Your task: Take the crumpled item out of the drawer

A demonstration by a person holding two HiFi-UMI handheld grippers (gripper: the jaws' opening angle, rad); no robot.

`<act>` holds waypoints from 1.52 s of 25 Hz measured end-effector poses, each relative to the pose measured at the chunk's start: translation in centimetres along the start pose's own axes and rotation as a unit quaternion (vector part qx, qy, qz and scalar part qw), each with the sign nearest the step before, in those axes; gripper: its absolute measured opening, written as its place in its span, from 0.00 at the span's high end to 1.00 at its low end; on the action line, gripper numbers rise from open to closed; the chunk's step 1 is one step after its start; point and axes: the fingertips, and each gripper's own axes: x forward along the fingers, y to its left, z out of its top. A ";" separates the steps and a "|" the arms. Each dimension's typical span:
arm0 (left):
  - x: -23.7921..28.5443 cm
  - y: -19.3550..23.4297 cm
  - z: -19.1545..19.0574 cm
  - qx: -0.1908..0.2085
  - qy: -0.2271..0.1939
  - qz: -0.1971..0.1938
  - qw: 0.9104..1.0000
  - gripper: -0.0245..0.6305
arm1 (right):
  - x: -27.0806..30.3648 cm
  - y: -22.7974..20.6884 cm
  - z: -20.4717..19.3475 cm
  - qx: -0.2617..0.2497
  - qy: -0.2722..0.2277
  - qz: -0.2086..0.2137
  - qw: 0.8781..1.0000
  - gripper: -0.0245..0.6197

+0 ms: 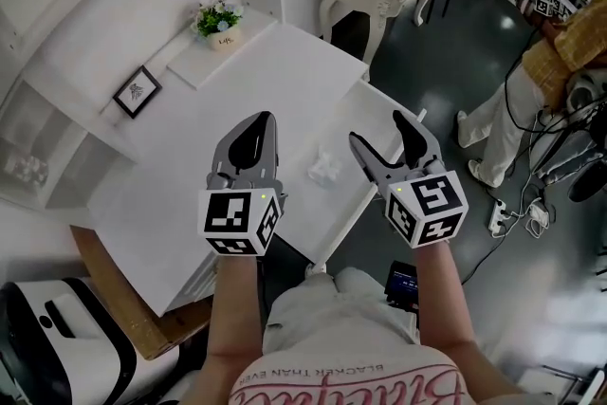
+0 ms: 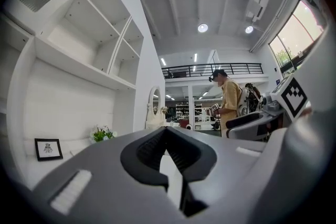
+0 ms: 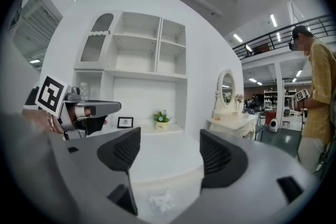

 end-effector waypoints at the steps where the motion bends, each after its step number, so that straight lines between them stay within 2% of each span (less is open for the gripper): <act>1: 0.2 0.1 -0.2 -0.001 0.002 0.000 1.000 0.95 | 0.3 -0.1 -0.1 -0.002 0.003 0.000 1.000 0.45; 12: 3.6 0.4 -3.4 -0.012 0.039 0.008 0.999 0.95 | 4.3 -2.5 -4.1 -0.009 0.063 0.023 0.998 0.45; 21: 5.4 1.4 -7.7 -0.017 0.084 0.029 0.996 0.95 | 8.5 -3.4 -10.9 0.001 0.145 0.069 0.987 0.45; 24: 5.6 2.1 -8.9 -0.021 0.097 0.038 0.994 0.95 | 9.8 -3.1 -14.1 0.004 0.190 0.087 0.978 0.45; 30: 5.6 2.5 -11.0 -0.034 0.121 0.052 0.991 0.95 | 11.8 -2.2 -20.1 0.009 0.281 0.140 0.949 0.45; 38: 5.2 4.2 -13.2 -0.054 0.148 0.084 0.984 0.95 | 14.2 -1.6 -26.3 -0.014 0.362 0.184 0.914 0.45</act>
